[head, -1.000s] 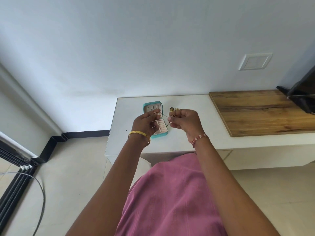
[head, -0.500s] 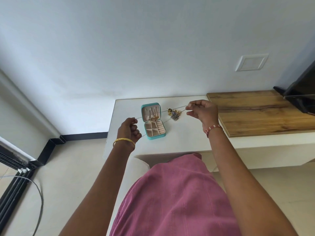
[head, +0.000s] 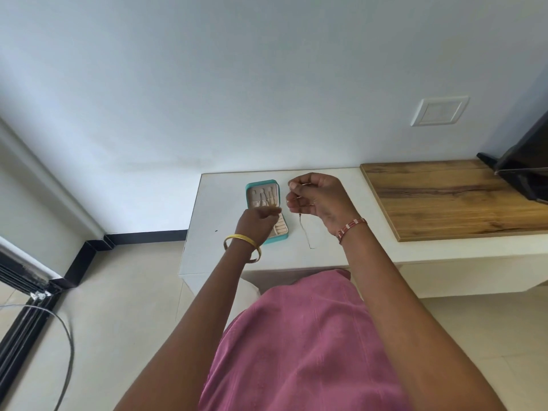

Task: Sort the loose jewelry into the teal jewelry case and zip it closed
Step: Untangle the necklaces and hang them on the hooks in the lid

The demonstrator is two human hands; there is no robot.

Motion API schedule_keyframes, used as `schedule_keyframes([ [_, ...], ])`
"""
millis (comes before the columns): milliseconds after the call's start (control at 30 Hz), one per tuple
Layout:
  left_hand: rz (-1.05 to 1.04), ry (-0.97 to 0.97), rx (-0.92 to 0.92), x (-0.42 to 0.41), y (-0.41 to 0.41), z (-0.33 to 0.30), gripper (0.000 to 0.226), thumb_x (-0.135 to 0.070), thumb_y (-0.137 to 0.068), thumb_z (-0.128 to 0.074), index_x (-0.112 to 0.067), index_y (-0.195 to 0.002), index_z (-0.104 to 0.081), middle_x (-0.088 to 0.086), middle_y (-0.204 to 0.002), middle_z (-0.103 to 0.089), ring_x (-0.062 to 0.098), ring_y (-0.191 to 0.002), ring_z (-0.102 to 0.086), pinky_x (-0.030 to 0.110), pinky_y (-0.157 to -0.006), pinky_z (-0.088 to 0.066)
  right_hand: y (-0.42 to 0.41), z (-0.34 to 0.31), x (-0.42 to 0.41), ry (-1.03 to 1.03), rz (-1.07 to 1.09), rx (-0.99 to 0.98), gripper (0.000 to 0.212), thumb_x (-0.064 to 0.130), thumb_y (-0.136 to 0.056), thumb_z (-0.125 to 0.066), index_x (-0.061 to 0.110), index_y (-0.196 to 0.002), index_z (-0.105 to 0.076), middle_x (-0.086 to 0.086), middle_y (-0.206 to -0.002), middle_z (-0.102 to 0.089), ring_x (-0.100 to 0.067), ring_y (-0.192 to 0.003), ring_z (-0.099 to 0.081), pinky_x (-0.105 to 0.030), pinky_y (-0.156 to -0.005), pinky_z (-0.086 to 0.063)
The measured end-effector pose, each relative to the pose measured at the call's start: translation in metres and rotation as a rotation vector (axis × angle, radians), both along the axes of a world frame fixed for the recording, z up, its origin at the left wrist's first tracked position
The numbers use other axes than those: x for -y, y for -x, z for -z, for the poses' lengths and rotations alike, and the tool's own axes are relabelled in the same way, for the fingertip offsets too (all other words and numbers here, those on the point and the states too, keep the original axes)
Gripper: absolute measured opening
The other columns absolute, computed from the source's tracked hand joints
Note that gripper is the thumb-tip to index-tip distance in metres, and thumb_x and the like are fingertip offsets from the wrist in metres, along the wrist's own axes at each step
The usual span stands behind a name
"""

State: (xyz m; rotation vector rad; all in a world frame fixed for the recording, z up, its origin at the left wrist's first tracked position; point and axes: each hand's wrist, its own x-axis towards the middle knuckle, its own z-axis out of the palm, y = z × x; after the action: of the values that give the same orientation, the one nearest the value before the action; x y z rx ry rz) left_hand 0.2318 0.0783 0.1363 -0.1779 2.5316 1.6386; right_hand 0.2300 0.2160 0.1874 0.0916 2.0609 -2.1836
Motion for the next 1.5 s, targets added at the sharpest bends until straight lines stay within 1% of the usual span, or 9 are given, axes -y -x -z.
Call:
schedule_keyframes([
  [200, 0.023, -0.301, -0.09, -0.012, -0.006, -0.016, 0.027, 0.004, -0.085, -0.043, -0.009, -0.089, -0.066, 0.004, -0.083, -0.065, 0.027, -0.09, -0.058, 0.038, -0.089, -0.047, -0.007, -0.011, 0.006, 0.0, -0.025, -0.045, 0.011, 0.006, -0.084, -0.063, 0.014, -0.077, -0.066, -0.005, -0.07, -0.07, -0.016, -0.062, -0.062, -0.024, -0.062, -0.055],
  [300, 0.052, -0.392, -0.084, -0.013, -0.008, -0.017, 0.03, 0.004, -0.086, -0.038, -0.009, -0.08, -0.064, 0.004, -0.083, -0.066, 0.021, -0.084, -0.063, 0.036, -0.088, -0.047, -0.007, -0.016, 0.005, -0.049, 0.004, -0.093, 0.009, 0.004, -0.084, -0.062, 0.011, -0.079, -0.065, -0.01, -0.075, -0.069, -0.016, -0.058, -0.058, -0.023, -0.056, -0.05],
  [433, 0.068, -0.436, -0.08, -0.01, -0.008, -0.013, 0.034, 0.0, -0.089, -0.034, -0.012, -0.074, -0.062, -0.002, -0.077, -0.07, 0.014, -0.077, -0.066, 0.035, -0.086, -0.049, -0.005, -0.019, 0.0, 0.013, 0.051, -0.101, 0.007, 0.003, -0.085, -0.061, 0.009, -0.081, -0.065, -0.011, -0.075, -0.069, -0.018, -0.063, -0.062, -0.023, -0.061, -0.053],
  [600, 0.066, -0.517, -0.072, -0.005, -0.008, -0.008, 0.036, -0.004, -0.092, -0.036, -0.008, -0.064, -0.058, -0.005, -0.061, -0.069, 0.019, -0.063, -0.06, 0.029, -0.073, -0.052, -0.003, -0.018, -0.004, 0.125, 0.162, -0.116, 0.008, 0.004, -0.084, -0.063, 0.01, -0.079, -0.065, -0.003, -0.067, -0.071, -0.014, -0.067, -0.068, -0.025, -0.071, -0.057],
  [833, -0.022, -0.447, -0.117, 0.001, -0.007, -0.002, 0.043, -0.009, -0.091, -0.044, -0.01, -0.048, -0.051, -0.009, -0.04, -0.048, 0.025, -0.065, -0.044, 0.023, -0.053, -0.032, 0.0, -0.013, -0.013, 0.23, 0.382, -0.1, 0.013, 0.005, -0.085, -0.062, 0.015, -0.076, -0.063, -0.006, -0.077, -0.069, -0.017, -0.073, -0.064, -0.026, -0.073, -0.054],
  [1033, -0.06, -0.488, -0.101, 0.004, -0.004, -0.004, 0.04, -0.009, -0.093, -0.044, -0.011, -0.053, -0.047, -0.01, -0.037, -0.046, 0.002, -0.039, -0.047, 0.02, -0.049, -0.033, 0.004, 0.005, -0.023, 0.216, 0.434, -0.033, 0.011, 0.005, -0.085, -0.062, 0.013, -0.078, -0.063, -0.006, -0.075, -0.068, -0.016, -0.068, -0.063, -0.025, -0.069, -0.053],
  [1167, -0.115, -0.467, -0.15, 0.011, 0.0, -0.009, 0.034, -0.011, -0.092, -0.046, -0.009, -0.058, -0.051, -0.01, -0.036, -0.048, 0.001, -0.035, -0.043, 0.016, -0.045, -0.035, 0.004, 0.029, -0.032, 0.15, 0.397, 0.086, 0.009, 0.001, -0.086, -0.058, 0.005, -0.086, -0.066, 0.0, -0.058, -0.067, -0.014, -0.06, -0.059, -0.02, -0.058, -0.052],
  [1267, -0.161, -0.426, -0.222, 0.018, 0.004, -0.011, 0.036, -0.013, -0.091, -0.049, -0.009, -0.055, -0.048, -0.011, -0.037, -0.045, 0.003, -0.037, -0.036, 0.019, -0.046, -0.031, 0.003, 0.048, -0.036, 0.094, 0.337, 0.166, 0.017, 0.0, -0.088, -0.054, -0.003, -0.102, -0.064, -0.008, -0.068, -0.064, -0.015, -0.058, -0.056, -0.017, -0.051, -0.051],
  [1500, -0.251, -0.48, -0.288, 0.034, 0.008, -0.017, 0.043, -0.016, -0.089, -0.055, -0.013, -0.047, -0.043, -0.007, -0.044, -0.041, 0.01, -0.042, -0.033, 0.021, -0.048, -0.03, 0.006, 0.085, -0.048, -0.072, 0.356, 0.275, 0.017, 0.001, -0.088, -0.056, -0.006, -0.101, -0.064, -0.01, -0.068, -0.06, -0.016, -0.056, -0.05, -0.024, -0.059, -0.046],
])
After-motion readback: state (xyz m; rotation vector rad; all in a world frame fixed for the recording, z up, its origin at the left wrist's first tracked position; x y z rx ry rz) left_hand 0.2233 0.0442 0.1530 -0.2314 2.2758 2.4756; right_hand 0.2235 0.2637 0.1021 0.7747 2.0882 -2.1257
